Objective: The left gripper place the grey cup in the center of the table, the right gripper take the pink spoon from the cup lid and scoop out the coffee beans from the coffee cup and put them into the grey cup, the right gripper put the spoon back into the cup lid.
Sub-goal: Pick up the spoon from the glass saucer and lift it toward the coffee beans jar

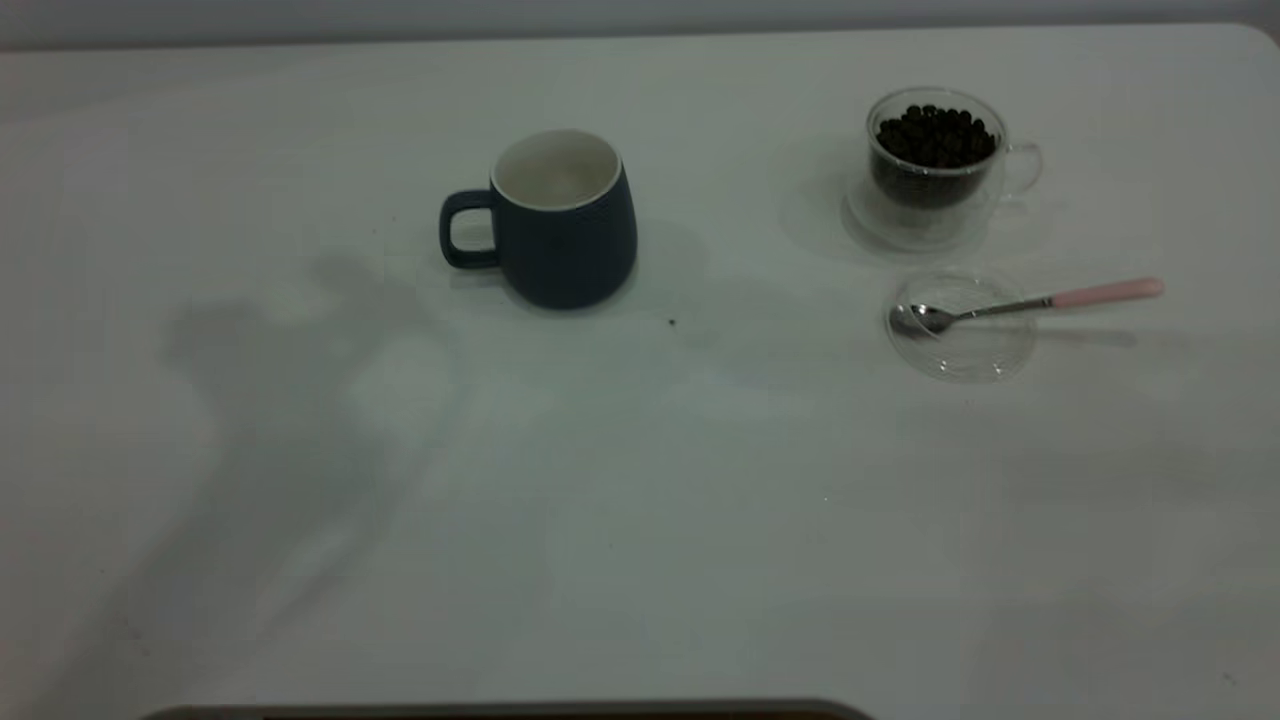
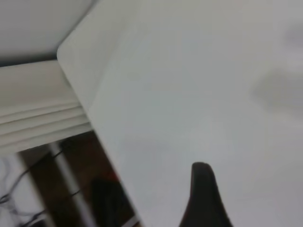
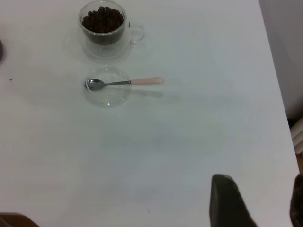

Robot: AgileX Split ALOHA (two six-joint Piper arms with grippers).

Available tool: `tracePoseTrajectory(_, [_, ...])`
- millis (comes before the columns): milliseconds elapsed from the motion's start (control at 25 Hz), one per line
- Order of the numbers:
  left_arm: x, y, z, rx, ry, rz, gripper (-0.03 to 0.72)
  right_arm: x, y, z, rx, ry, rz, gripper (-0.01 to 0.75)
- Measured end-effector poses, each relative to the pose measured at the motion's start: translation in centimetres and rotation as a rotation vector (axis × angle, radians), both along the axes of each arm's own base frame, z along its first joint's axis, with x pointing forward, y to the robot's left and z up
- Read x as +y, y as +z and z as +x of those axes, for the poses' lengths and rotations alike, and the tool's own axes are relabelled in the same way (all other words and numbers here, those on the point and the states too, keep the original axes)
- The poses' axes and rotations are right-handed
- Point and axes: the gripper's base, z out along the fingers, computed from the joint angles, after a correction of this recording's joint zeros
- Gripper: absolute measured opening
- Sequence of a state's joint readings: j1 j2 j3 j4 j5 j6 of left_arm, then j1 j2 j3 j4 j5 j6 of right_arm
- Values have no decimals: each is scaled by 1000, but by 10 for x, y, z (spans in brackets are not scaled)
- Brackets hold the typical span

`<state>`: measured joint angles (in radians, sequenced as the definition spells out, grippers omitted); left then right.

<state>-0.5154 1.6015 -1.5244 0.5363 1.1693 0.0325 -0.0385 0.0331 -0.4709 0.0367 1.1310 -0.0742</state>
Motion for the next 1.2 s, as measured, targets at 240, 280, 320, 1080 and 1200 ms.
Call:
tracePoseTrajectory(240, [20,50,-73,-60,-22,-309,585,0,0,0,0,0,0,357])
tracePoseTrajectory(280, [24,53,-85,-62,-29,-339,585,0,0,0,0,0,0,357])
tracePoseTrajectory(320, [30,55,-100,-68,-36,-372,585,0,0,0,0,0,0,357])
tracePoseTrajectory(1080, [106,-71,-270,-36,-73,-594,585,0,0,0,0,0,0,357])
tracePoseTrajectory(1200, [111,-83,-281,-79,-73,-628,585,0,0,0,0,0,0,357])
